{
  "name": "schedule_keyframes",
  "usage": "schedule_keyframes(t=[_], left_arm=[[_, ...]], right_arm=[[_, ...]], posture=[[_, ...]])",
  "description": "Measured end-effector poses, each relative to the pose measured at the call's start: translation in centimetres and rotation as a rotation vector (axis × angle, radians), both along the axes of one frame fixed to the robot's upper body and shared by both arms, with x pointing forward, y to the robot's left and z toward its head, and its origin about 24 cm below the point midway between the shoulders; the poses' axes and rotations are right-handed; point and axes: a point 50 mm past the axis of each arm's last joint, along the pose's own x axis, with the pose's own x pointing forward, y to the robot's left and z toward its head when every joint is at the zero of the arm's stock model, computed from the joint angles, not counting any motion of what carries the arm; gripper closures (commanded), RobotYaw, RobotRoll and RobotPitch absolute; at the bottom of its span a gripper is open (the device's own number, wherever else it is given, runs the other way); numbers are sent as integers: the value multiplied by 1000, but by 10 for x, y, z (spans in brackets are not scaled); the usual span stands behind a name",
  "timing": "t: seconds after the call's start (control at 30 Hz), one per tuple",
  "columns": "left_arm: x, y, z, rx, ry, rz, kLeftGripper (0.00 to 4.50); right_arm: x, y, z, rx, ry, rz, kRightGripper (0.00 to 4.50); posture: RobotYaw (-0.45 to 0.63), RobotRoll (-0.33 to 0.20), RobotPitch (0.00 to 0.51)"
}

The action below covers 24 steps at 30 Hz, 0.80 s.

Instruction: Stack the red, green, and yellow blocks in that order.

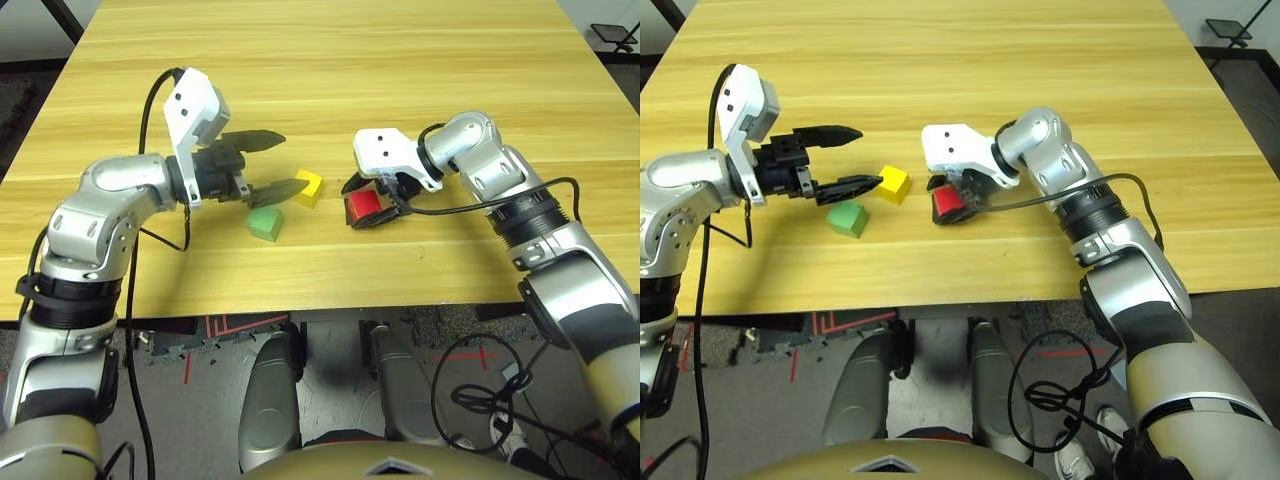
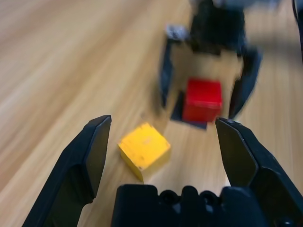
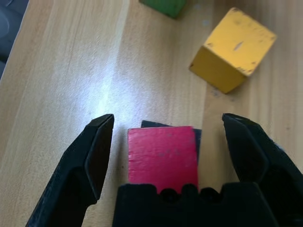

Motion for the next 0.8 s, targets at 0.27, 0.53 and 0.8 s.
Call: schedule_keyframes(t=[0.27, 0.53, 0.8], left_arm=[[25, -3, 8, 209, -102, -196, 0], [13, 28, 3, 325, -77, -178, 0], [-22, 42, -3, 332, 0, -113, 0]], right_arm=[[7, -58, 40, 130, -40, -116, 58], [-1, -114, 35, 185, 6, -327, 58], [-11, -122, 27, 218, 43, -363, 58]], posture=[[224, -60, 225], [192, -38, 230], [214, -23, 241]])
